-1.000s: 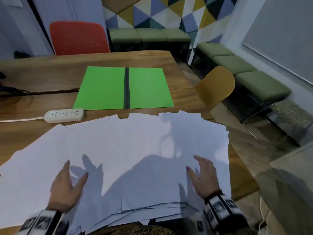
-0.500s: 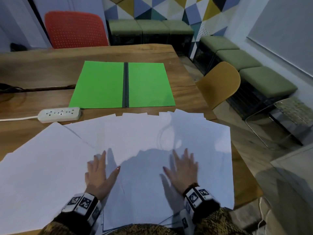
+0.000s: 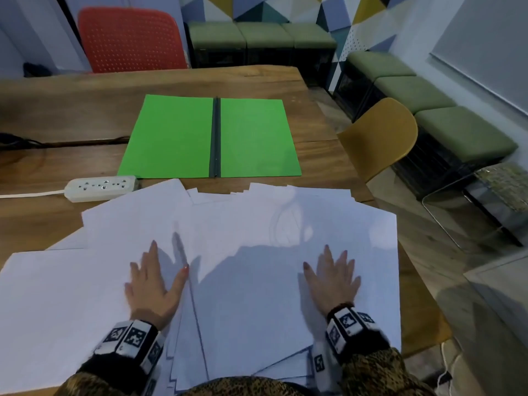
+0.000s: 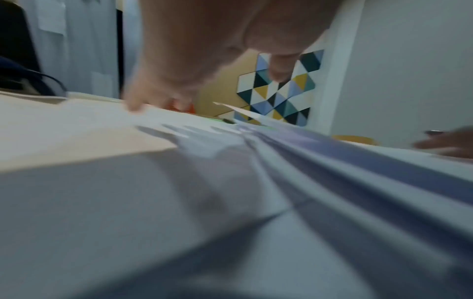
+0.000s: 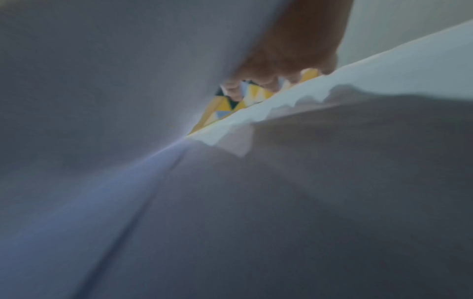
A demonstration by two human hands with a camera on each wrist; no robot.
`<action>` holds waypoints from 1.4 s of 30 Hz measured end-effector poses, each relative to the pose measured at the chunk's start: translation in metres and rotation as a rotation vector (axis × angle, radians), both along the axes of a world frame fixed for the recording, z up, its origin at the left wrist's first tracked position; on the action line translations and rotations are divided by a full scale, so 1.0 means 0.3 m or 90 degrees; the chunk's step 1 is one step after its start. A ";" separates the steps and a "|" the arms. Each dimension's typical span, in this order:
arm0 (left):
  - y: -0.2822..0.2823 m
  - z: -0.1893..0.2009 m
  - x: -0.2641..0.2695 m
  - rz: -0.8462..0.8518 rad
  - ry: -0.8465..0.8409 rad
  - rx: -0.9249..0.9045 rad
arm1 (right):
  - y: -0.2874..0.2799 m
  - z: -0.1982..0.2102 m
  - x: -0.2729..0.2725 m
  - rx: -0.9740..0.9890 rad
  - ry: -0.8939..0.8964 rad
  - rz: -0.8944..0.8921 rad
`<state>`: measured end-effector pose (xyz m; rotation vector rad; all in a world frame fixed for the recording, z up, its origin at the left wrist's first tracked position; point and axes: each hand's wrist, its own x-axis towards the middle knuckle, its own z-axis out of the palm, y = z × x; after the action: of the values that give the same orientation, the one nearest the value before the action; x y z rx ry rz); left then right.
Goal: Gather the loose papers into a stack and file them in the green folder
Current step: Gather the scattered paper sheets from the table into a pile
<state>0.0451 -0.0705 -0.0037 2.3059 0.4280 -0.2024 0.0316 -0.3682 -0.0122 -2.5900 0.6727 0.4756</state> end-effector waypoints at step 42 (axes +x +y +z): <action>-0.076 0.024 -0.030 -0.022 0.096 -0.417 | -0.066 0.055 -0.029 0.028 -0.010 -0.085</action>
<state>0.0360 -0.0932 0.0036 1.6600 0.3322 -0.4613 0.0228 -0.3880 0.0044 -2.4854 0.8144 0.4219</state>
